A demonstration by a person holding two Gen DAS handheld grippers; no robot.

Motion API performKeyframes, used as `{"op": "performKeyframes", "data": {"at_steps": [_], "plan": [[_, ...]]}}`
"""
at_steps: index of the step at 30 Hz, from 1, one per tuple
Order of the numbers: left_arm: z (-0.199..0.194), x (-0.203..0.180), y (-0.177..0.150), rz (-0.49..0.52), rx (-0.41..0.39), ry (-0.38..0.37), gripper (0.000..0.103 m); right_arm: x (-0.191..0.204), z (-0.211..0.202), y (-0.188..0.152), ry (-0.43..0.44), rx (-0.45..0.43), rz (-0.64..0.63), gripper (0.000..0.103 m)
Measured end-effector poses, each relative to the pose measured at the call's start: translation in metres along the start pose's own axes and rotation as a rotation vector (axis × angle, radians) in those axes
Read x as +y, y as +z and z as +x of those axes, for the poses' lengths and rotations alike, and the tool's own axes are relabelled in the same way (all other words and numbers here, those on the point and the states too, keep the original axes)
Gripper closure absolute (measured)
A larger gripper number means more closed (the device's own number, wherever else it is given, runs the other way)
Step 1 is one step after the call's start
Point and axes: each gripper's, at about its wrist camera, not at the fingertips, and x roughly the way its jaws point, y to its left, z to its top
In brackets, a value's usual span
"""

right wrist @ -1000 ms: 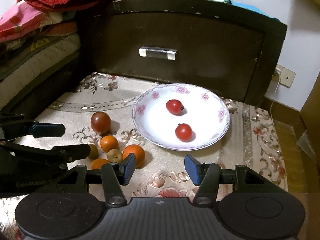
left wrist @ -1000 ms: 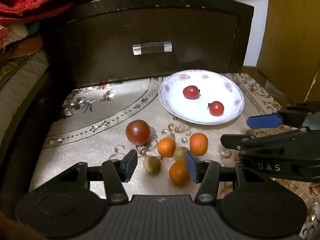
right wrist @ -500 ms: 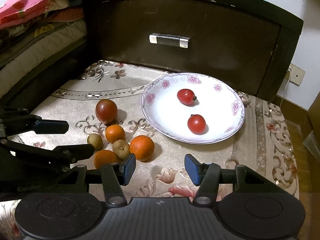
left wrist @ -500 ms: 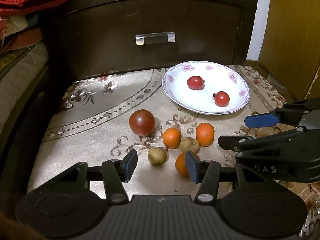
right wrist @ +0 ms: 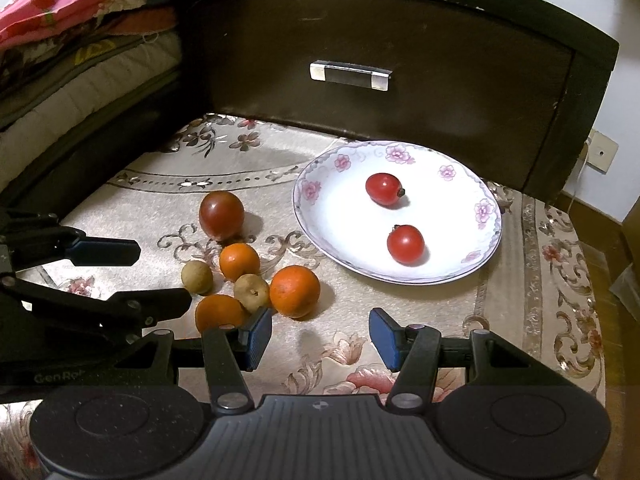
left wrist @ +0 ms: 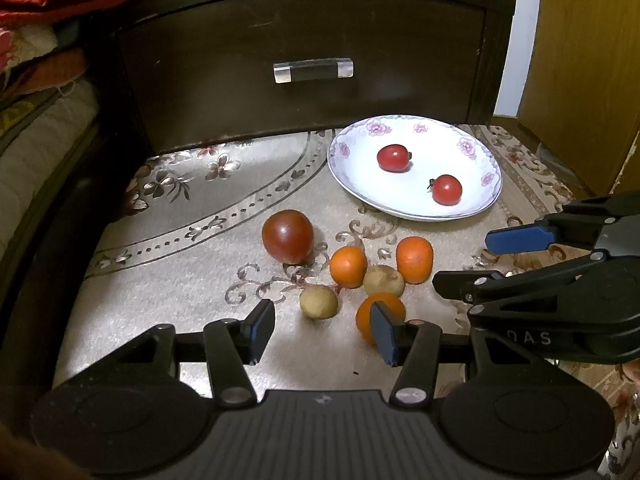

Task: Organize fruits
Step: 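Withdraw both open tools from the plate back toward the remaining fruit, then grasp an orange with the left tool while the right tool grasps another orange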

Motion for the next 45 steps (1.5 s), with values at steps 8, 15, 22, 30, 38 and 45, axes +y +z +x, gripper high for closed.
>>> {"op": "performKeyframes", "data": {"at_steps": [8, 15, 22, 30, 38, 45], "plan": [[-0.002, 0.007, -0.007, -0.005, 0.009, 0.001, 0.045, 0.005, 0.003, 0.0, 0.021, 0.007, -0.015, 0.052], [-0.006, 0.013, -0.016, 0.01, 0.024, 0.001, 0.045, 0.009, 0.006, -0.001, 0.079, 0.005, -0.029, 0.052], [-0.007, 0.016, -0.022, 0.005, 0.038, -0.022, 0.045, 0.019, 0.012, 0.001, 0.139, -0.007, -0.06, 0.052], [0.0, -0.004, -0.017, 0.044, 0.025, -0.07, 0.045, 0.005, 0.013, 0.005, 0.145, 0.012, -0.02, 0.052], [0.023, -0.024, -0.008, 0.073, 0.024, -0.103, 0.046, -0.013, 0.01, 0.003, 0.106, 0.02, 0.023, 0.052], [0.038, -0.029, -0.006, 0.077, 0.039, -0.095, 0.058, -0.024, 0.013, -0.003, 0.103, 0.045, 0.045, 0.052]]}}
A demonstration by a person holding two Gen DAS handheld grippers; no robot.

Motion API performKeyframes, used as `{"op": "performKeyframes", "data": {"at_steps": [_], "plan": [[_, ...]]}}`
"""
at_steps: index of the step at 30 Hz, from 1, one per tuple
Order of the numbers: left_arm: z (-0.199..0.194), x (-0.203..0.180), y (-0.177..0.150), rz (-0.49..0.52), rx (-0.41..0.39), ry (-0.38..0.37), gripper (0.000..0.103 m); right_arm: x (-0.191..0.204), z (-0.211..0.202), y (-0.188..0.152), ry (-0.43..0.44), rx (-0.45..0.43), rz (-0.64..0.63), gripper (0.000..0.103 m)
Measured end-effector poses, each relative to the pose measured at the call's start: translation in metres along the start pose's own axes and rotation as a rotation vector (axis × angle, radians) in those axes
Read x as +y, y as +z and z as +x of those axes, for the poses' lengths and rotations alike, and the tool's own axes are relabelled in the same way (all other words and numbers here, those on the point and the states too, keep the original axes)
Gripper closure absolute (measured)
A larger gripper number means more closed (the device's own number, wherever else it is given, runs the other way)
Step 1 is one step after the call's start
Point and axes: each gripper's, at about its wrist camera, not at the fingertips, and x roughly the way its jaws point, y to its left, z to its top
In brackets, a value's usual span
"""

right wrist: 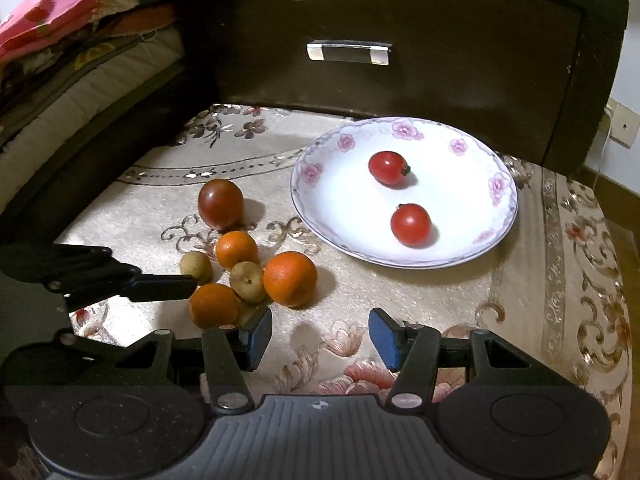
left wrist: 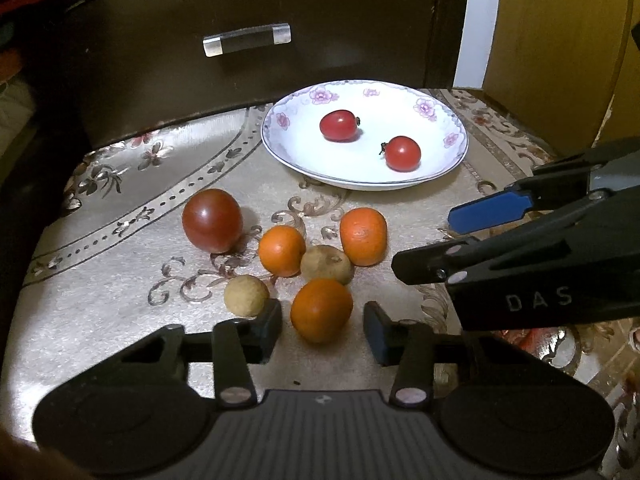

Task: Organize fruits
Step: 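Grasp an orange with the left tool while the right tool grasps another orange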

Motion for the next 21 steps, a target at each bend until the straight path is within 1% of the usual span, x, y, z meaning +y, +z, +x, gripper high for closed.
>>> {"op": "performKeyframes", "data": {"at_steps": [3, 7, 14, 16, 18, 21], "plan": [[-0.003, -0.001, -0.001, 0.005, -0.002, -0.009, 0.066, 0.0, 0.0, 0.001, 0.008, 0.0, 0.006, 0.052], [-0.008, 0.002, -0.004, -0.001, 0.001, -0.028, 0.067, 0.003, 0.004, 0.003, 0.021, 0.001, 0.002, 0.052], [-0.02, 0.011, -0.011, -0.008, -0.001, -0.02, 0.067, 0.014, 0.011, 0.007, 0.046, -0.007, -0.037, 0.052], [-0.021, 0.013, -0.013, -0.013, 0.004, -0.026, 0.067, 0.017, 0.016, 0.008, 0.048, -0.002, -0.046, 0.054], [-0.021, 0.013, -0.014, -0.013, 0.01, -0.029, 0.067, 0.017, 0.021, 0.008, 0.051, 0.0, -0.048, 0.058], [-0.019, 0.013, -0.015, -0.01, 0.022, -0.036, 0.067, 0.016, 0.026, 0.009, 0.06, 0.004, -0.046, 0.059]]}}
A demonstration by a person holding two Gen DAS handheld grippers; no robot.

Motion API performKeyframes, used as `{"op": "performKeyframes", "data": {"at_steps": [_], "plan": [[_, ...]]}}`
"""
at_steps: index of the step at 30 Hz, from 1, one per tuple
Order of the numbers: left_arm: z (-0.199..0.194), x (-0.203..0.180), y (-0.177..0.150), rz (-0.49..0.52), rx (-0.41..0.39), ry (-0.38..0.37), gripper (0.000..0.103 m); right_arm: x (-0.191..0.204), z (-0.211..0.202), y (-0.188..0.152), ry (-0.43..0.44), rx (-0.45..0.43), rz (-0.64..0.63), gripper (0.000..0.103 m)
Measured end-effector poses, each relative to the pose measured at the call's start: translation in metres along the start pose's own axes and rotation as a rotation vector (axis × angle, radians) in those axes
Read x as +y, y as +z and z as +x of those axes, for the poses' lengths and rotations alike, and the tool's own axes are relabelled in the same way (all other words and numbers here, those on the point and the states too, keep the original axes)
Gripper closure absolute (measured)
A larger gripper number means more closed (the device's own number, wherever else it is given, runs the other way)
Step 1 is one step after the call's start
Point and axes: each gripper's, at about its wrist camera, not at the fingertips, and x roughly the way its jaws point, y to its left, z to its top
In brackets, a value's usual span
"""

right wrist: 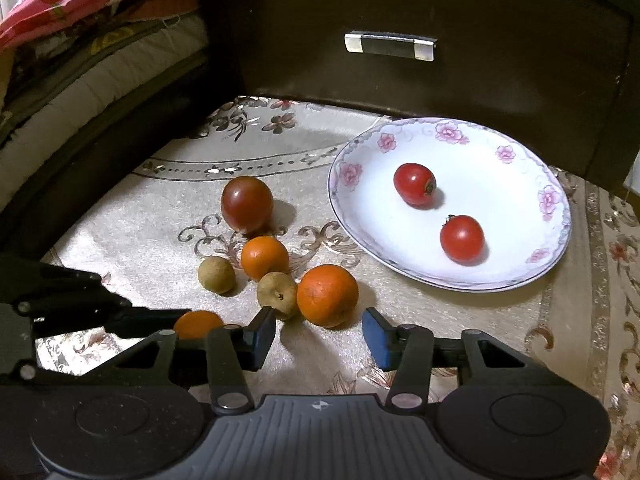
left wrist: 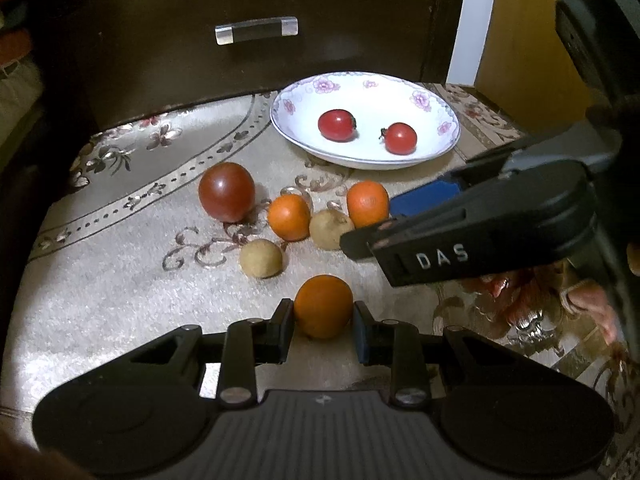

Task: Organize fruits
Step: 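Grasp an orange with the left tool while the right tool grasps another orange, then carry the held oranges over the white plate with both tools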

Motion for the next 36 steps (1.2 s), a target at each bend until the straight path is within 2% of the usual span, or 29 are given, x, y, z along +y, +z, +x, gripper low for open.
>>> {"op": "performKeyframes", "data": {"at_steps": [8, 16, 21, 27, 36], "plan": [[0.0, 0.002, -0.001, -0.004, 0.0, -0.017, 0.066, 0.001, 0.008, 0.003, 0.048, 0.002, -0.106, 0.053], [0.003, 0.004, 0.002, -0.025, -0.002, -0.026, 0.066, -0.004, 0.014, 0.007, 0.07, -0.01, -0.108, 0.053], [0.004, 0.003, 0.004, -0.029, 0.0, -0.026, 0.066, -0.003, 0.009, 0.007, 0.034, 0.015, -0.096, 0.073], [0.002, -0.003, 0.004, -0.008, 0.0, -0.015, 0.067, -0.004, -0.003, -0.003, -0.013, 0.041, -0.057, 0.074], [-0.009, -0.016, 0.021, -0.001, -0.052, -0.041, 0.067, -0.01, -0.037, -0.007, -0.084, 0.029, -0.021, 0.074]]}}
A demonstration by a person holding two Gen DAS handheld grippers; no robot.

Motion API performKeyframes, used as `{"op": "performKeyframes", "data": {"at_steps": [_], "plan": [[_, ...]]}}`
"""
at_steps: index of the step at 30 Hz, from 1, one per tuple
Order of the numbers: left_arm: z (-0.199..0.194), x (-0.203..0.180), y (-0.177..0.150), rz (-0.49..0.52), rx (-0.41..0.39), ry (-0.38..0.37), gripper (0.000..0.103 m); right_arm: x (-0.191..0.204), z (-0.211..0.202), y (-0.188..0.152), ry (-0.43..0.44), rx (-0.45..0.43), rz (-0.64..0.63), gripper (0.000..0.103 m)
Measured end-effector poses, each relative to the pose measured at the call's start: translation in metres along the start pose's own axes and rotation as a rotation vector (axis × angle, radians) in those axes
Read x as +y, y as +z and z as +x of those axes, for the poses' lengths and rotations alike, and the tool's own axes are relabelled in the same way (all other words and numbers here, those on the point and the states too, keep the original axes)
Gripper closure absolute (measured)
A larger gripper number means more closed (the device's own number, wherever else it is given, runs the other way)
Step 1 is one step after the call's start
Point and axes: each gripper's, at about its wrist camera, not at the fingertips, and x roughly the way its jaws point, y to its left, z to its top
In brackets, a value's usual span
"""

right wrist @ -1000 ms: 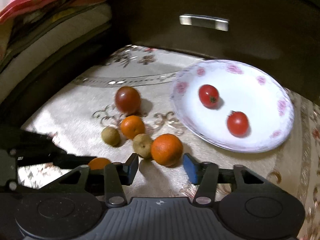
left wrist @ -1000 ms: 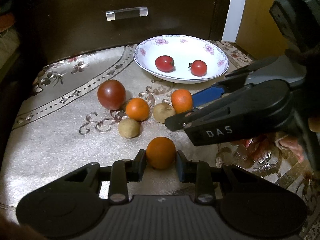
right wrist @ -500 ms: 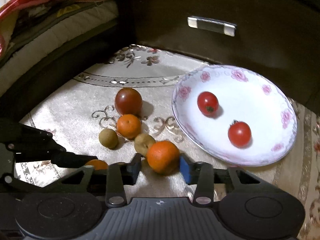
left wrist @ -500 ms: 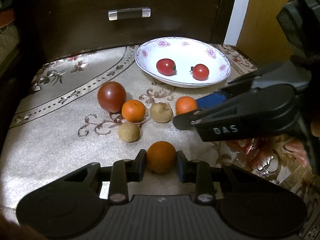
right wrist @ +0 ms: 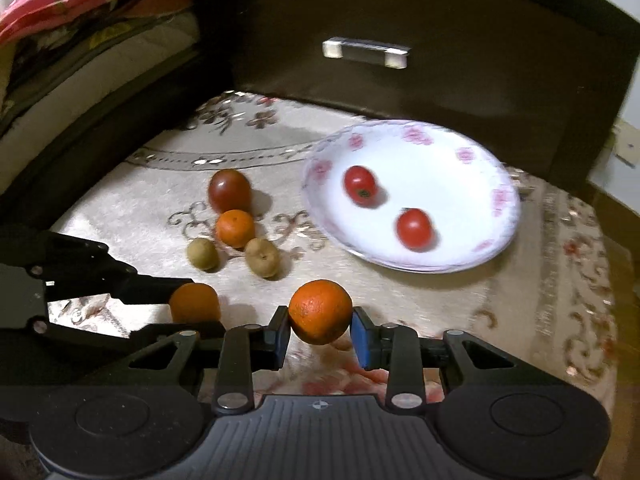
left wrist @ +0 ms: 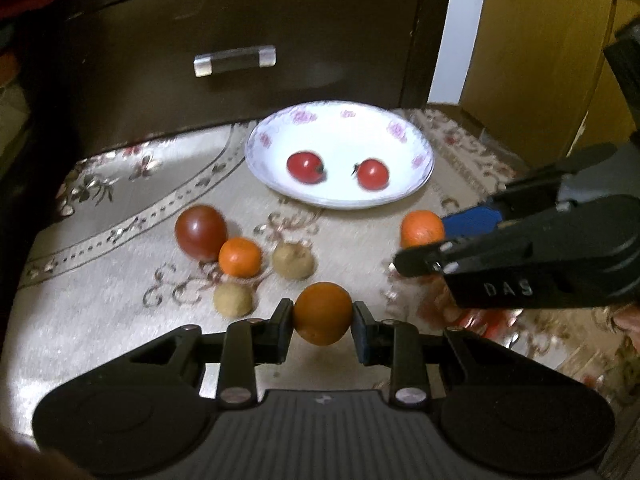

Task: Organize fruits
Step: 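Carry the held oranges over the white plate with both tools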

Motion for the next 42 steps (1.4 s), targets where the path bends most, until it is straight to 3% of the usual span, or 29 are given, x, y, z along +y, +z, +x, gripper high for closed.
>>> {"op": "performKeyframes", "data": {"at_steps": [12, 19, 27, 42], "plan": [[0.003, -0.005, 0.045, -0.01, -0.069, 0.027, 0.067, -0.017, -0.008, 0.01, -0.046, 0.006, 0.049, 0.074], [0.028, -0.003, 0.066, -0.003, -0.058, 0.05, 0.067, -0.035, 0.001, 0.024, -0.062, -0.016, 0.073, 0.074], [0.046, 0.0, 0.077, -0.011, -0.048, 0.04, 0.067, -0.05, 0.015, 0.042, -0.074, -0.036, 0.094, 0.074], [0.063, 0.001, 0.083, -0.011, -0.044, 0.037, 0.067, -0.058, 0.031, 0.042, -0.119, -0.043, 0.066, 0.073]]}}
